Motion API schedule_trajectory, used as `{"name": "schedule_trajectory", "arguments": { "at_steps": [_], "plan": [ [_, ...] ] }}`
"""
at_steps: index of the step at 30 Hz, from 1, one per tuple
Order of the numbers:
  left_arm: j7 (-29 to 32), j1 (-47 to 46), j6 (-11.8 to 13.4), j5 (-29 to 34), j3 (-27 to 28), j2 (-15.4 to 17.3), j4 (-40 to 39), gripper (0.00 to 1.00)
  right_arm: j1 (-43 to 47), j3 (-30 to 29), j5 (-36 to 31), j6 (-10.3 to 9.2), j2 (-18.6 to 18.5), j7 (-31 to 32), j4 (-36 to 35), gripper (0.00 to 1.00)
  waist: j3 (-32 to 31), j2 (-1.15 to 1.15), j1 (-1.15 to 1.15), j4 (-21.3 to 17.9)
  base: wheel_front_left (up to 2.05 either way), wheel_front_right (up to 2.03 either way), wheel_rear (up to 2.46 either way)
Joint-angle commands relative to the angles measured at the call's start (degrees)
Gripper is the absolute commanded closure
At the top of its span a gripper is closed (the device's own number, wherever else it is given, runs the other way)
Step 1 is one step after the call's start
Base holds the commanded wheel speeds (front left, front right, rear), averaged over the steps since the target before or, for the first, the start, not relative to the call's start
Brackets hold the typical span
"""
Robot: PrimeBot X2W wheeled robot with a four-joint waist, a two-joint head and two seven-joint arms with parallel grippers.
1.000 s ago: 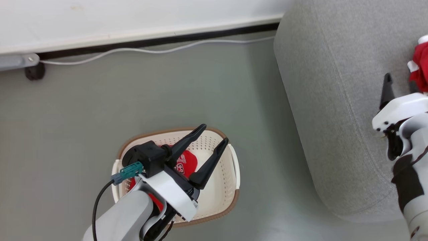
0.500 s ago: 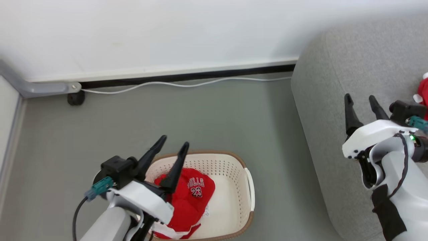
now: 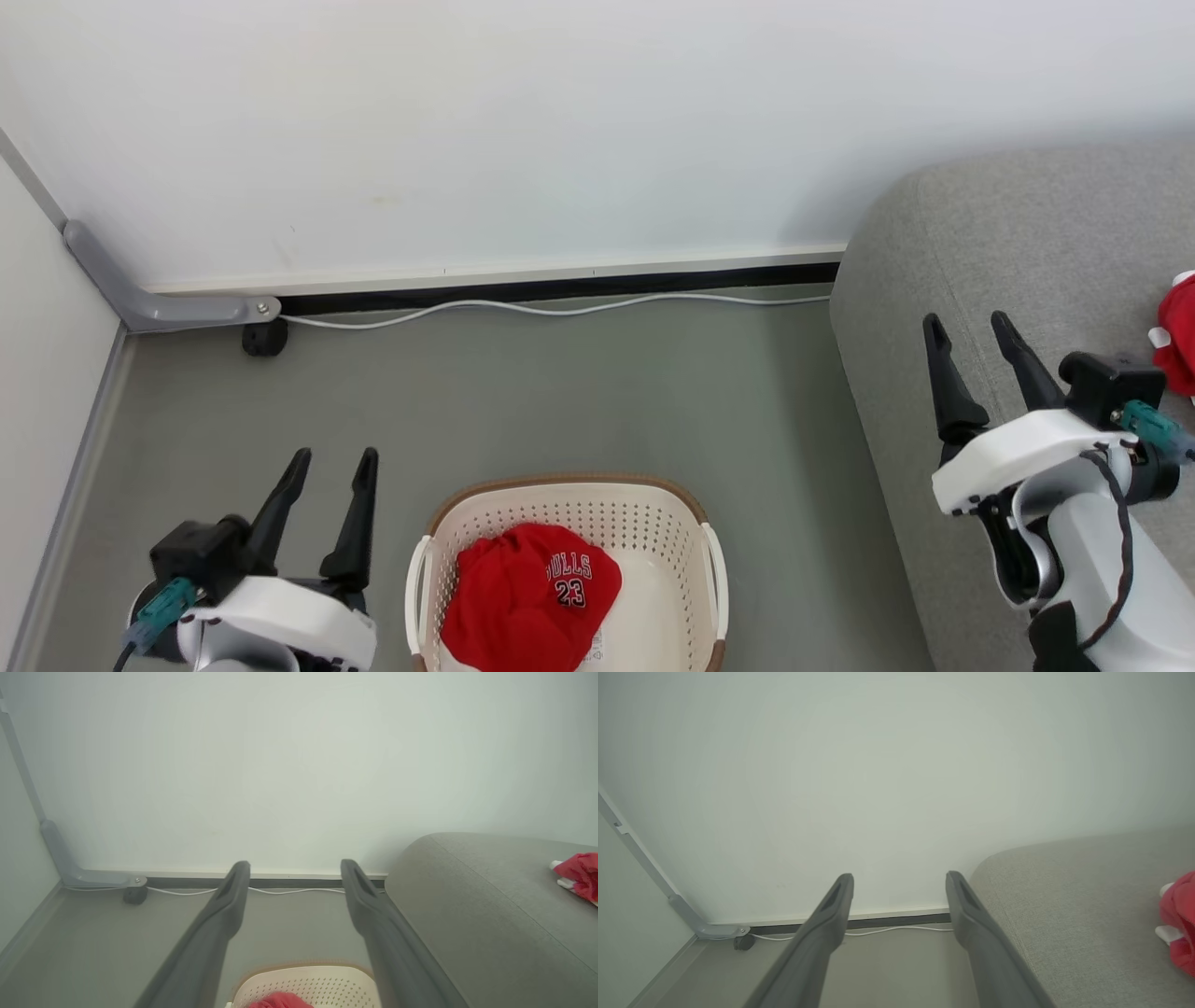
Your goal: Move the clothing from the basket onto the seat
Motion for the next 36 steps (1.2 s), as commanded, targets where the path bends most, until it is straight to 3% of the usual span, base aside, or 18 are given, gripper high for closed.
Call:
{"name": "schedule_trajectory", "arguments": {
  "at_steps": [1,15,36],
  "plan": [
    [-0.3,0.0,0.3,1.3,4.1,0.5,-1.2,0.0,1.6,0.5,-1.2,0.16,0.1,-0.8,-2.8,0.0,-1.0,0.0,0.0,0.0,0.0,0.0,0.0],
    [-0.3,7.0,0.2,7.9,15.9,-3.2,-3.9,0.0,12.8,-2.1,-7.7,0.16,2.5,-0.8,-12.5,0.0,-2.4,0.0,0.0,-0.6,0.0,0.0,0.0],
    [-0.3,9.5,-0.4,11.0,18.8,-5.9,-5.2,0.0,16.5,-1.4,-10.3,0.16,3.3,-0.8,-14.3,0.0,-2.4,0.0,0.0,-1.8,0.0,0.0,0.0]
  ]
}}
